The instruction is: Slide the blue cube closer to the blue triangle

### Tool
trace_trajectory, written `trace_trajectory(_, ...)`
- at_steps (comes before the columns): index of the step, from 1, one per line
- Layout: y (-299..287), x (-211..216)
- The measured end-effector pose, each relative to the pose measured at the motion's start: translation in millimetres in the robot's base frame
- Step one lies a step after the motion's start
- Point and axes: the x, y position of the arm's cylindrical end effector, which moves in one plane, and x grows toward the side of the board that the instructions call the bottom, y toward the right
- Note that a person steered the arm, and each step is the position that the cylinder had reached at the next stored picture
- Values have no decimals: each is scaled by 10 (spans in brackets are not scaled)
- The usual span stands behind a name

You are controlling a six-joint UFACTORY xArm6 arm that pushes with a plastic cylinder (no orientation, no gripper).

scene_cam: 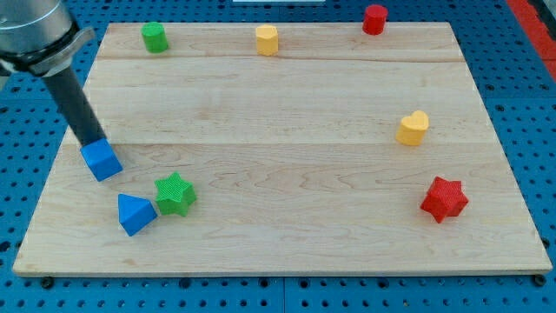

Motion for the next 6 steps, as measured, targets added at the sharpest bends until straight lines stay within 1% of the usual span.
trace_trajectory(1, -355, 113)
trace_trajectory(3, -275, 314)
trace_trajectory(4, -386, 312)
trace_trajectory(5, -275, -2)
trace_trajectory(6, 145, 51)
